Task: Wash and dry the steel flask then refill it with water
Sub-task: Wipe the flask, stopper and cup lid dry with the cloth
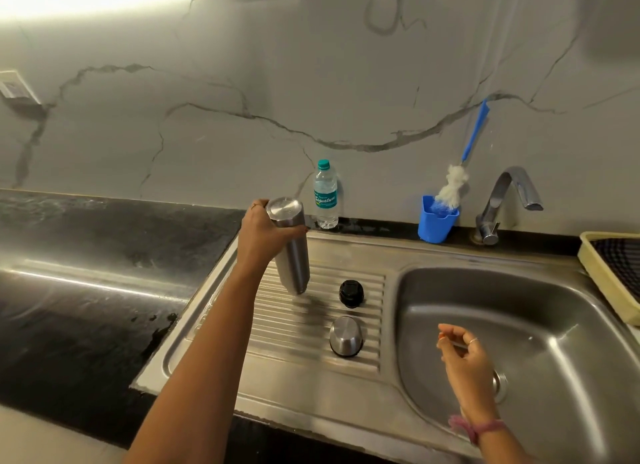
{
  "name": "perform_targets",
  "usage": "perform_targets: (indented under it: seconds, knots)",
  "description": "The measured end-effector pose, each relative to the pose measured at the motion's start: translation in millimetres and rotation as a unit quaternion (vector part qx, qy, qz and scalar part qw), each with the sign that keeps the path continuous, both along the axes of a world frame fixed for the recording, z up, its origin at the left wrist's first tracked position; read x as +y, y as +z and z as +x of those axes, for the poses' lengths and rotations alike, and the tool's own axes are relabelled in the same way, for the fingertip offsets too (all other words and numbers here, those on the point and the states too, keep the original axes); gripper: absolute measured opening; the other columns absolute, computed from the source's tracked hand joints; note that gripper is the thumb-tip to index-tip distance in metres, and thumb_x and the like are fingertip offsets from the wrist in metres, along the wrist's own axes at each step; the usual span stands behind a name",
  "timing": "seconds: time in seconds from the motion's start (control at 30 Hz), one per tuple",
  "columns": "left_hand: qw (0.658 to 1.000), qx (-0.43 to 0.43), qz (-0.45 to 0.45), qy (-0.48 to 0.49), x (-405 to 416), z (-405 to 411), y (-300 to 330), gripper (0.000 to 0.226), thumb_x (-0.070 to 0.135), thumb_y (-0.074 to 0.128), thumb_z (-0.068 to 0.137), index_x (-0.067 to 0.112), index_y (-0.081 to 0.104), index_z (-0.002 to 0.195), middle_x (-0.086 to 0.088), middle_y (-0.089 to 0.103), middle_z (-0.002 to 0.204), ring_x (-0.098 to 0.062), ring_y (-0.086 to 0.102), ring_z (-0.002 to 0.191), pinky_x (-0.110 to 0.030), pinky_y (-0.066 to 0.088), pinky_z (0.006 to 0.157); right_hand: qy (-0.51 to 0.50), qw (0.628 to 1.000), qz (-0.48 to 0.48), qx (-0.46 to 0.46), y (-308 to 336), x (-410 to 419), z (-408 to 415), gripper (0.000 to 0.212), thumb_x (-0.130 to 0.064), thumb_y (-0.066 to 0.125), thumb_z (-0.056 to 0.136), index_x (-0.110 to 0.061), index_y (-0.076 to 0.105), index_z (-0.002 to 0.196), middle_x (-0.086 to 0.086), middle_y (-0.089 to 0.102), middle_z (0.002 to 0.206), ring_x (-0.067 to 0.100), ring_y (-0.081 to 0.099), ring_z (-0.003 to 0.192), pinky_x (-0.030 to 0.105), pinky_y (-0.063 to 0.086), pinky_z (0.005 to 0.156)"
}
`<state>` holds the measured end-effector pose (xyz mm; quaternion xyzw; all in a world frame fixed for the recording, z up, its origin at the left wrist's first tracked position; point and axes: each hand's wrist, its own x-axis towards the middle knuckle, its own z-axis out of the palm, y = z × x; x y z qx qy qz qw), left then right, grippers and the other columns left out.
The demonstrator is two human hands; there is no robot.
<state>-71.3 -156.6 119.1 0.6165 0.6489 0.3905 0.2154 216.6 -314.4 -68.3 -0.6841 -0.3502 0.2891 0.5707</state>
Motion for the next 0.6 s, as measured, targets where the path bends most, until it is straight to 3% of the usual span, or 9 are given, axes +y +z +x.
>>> perform_targets:
  seconds: [0.1,0.17,0.23,0.33,0.4,0.6]
  knots:
    - [0.998,0.001,0.058,-0.004,-5.3,3.1,26.3,0.086,0.034,0.092,0.063,0.009,0.050,0.133,-0.007,0.061,0.124,-0.020,0.057,0.107,-0.036,0.051,0.092,-0.005,1.000,-0.002,0.000,-1.8,0.1,-0.7,0.025,-0.007,0.059,0.090,-0.032,0.062,0.088,0.004,0.067,0.092,0.023,0.063,0.085,0.016,0.050,0.065]
    - [0.995,0.003,0.098,-0.013,-11.5,9.0,46.0,0.087,0.035,0.092,0.063,0.009,0.049,0.134,-0.001,0.059,0.120,-0.017,0.055,0.107,-0.030,0.047,0.089,-0.011,1.000,-0.001,0.003,-3.1,-0.6,0.2,0.025,-0.007,0.059,0.090,-0.031,0.062,0.088,0.003,0.068,0.091,0.022,0.064,0.086,0.014,0.049,0.066]
    - [0.992,0.004,0.122,-0.027,-17.9,17.5,64.1,0.085,0.035,0.091,0.065,0.010,0.047,0.135,0.005,0.052,0.115,-0.012,0.050,0.105,-0.026,0.040,0.086,-0.015,1.000,-0.005,0.009,-3.1,-2.7,2.4,0.025,-0.007,0.060,0.090,-0.031,0.063,0.088,0.002,0.068,0.091,0.020,0.064,0.086,0.016,0.050,0.067]
    - [0.990,-0.028,0.127,-0.056,-24.8,32.5,81.1,0.085,0.036,0.091,0.065,0.013,0.047,0.134,0.006,0.052,0.116,-0.014,0.053,0.109,-0.031,0.048,0.092,-0.027,0.999,-0.005,0.021,0.1,-8.3,10.2,0.021,-0.008,0.060,0.090,-0.029,0.064,0.091,0.003,0.068,0.093,0.019,0.062,0.080,0.019,0.050,0.059]
    - [0.988,-0.065,0.119,-0.073,-28.3,46.2,82.2,0.084,0.037,0.091,0.065,0.015,0.048,0.133,0.006,0.054,0.116,-0.017,0.056,0.110,-0.036,0.051,0.096,-0.036,0.999,-0.002,0.015,5.7,-14.2,16.5,0.018,-0.008,0.060,0.090,-0.024,0.065,0.095,0.001,0.067,0.094,0.017,0.062,0.082,0.025,0.049,0.066]
    - [0.982,-0.083,0.120,-0.119,-48.3,108.2,55.8,0.071,0.033,0.092,0.064,0.027,0.045,0.118,0.009,0.053,0.110,-0.014,0.054,0.104,-0.028,0.046,0.088,-0.082,0.996,-0.015,0.010,5.7,-33.7,49.1,0.018,-0.009,0.063,0.087,-0.026,0.066,0.092,0.000,0.068,0.098,0.021,0.064,0.093,0.044,0.053,0.084]
